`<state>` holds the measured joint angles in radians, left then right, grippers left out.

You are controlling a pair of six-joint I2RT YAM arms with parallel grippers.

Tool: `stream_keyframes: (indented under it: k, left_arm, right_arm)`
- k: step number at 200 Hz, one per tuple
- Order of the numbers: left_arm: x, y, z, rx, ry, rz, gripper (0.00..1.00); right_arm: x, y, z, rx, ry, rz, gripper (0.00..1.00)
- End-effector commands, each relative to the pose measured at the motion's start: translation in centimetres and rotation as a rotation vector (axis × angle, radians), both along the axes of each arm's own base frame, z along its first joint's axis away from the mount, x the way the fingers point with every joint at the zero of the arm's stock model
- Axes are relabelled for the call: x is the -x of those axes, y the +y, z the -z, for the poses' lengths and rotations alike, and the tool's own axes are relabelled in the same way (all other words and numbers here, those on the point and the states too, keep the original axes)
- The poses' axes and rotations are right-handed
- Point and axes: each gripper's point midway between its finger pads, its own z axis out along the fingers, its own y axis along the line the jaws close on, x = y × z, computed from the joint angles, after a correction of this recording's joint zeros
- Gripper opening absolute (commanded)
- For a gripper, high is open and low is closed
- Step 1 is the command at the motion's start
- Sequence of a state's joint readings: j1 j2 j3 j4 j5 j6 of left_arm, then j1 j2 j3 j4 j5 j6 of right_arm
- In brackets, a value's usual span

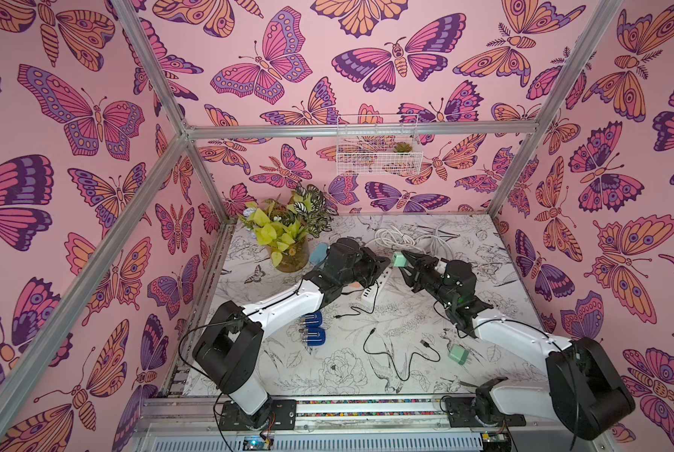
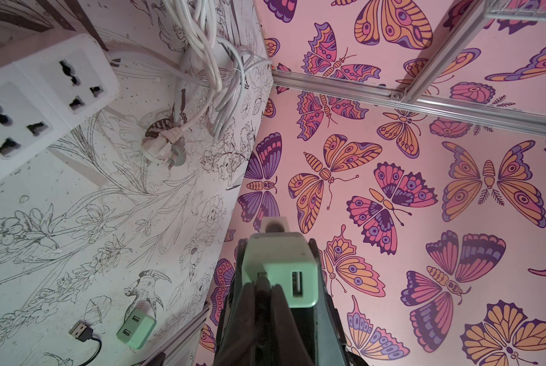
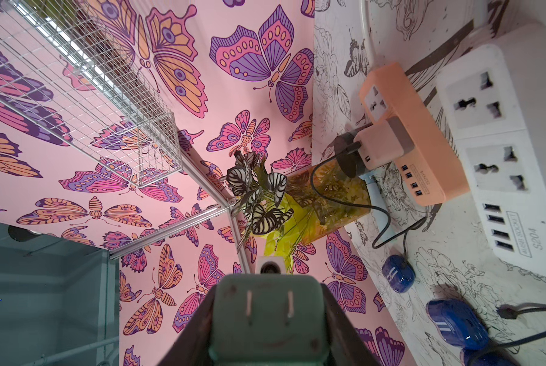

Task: Charge the electric shaver
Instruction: Insert the charging cable into the plug.

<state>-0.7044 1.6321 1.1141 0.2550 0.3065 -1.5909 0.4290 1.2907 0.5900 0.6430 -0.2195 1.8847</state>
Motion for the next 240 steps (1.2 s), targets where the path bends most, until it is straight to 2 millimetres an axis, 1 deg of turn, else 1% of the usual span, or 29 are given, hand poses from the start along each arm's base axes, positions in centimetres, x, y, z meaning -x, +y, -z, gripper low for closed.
stream_keyframes:
  k: [1,22,41,63,84,108,130,136,154,173,187,198,217,228,240]
  left_arm:
    - [-0.3,-0.4,0.2,-0.026,-0.013,-0.011,0.00]
    - [-0.4,-0.6,0.2,-0.025,-0.014,-0.010,0.00]
    - [-0.4,-0.9,0.2,-0.026,-0.015,-0.007,0.00]
    - [-0.4,-1.3,0.2,-0.026,-0.019,0.001,0.00]
    - [-0.2,-1.8,0.1,-0.018,-0.014,0.017,0.00]
    - [0.2,-2.3,0.0,0.003,0.016,0.033,0.00]
    - [0.7,-2.6,0.5,0.040,0.071,0.042,0.00]
    - [0.8,-2.6,0.5,0.054,0.085,0.041,0.00]
    - [1.0,-2.3,0.6,0.071,0.106,0.040,0.00]
    - [1.1,-1.8,0.9,0.051,0.113,0.038,0.00]
    - [1.2,-1.9,1.1,0.050,0.118,0.047,0.00]
    - [1.1,-2.1,1.2,0.055,0.120,0.058,0.00]
    - [1.1,-2.6,0.9,0.058,0.102,0.078,0.00]
    - [1.0,-2.5,0.4,0.054,0.077,0.088,0.00]
    - [1.2,-2.1,0.1,0.031,0.052,0.102,0.18]
  right_arm:
    - [0.9,1.5,-3.9,-0.036,-0.088,-0.056,0.00]
    - [0.9,1.3,-4.0,-0.033,-0.091,-0.039,0.00]
    - [1.0,1.6,-4.1,-0.027,-0.081,-0.034,0.00]
    - [1.1,2.2,-4.3,-0.031,-0.076,-0.036,0.00]
    - [1.1,2.9,-4.1,-0.024,-0.065,-0.061,0.00]
    - [0.8,2.5,-3.9,-0.033,-0.077,-0.025,0.00]
    - [0.0,2.7,-5.2,-0.075,-0.147,-0.019,0.00]
    - [-0.1,3.0,-5.8,-0.083,-0.172,-0.034,0.00]
    - [0.0,4.0,-6.2,-0.084,-0.196,-0.088,0.00]
    - [0.2,4.1,-5.9,-0.092,-0.191,-0.103,0.00]
    - [0.3,4.1,-5.9,-0.092,-0.181,-0.104,0.00]
    - [0.4,4.5,-5.9,-0.085,-0.169,-0.126,0.00]
    - [0.6,4.9,-6.0,-0.058,-0.149,-0.155,0.00]
    - [0.6,4.6,-5.6,-0.035,-0.133,-0.149,0.00]
    - [0.6,3.7,-4.9,-0.007,-0.106,-0.122,0.00]
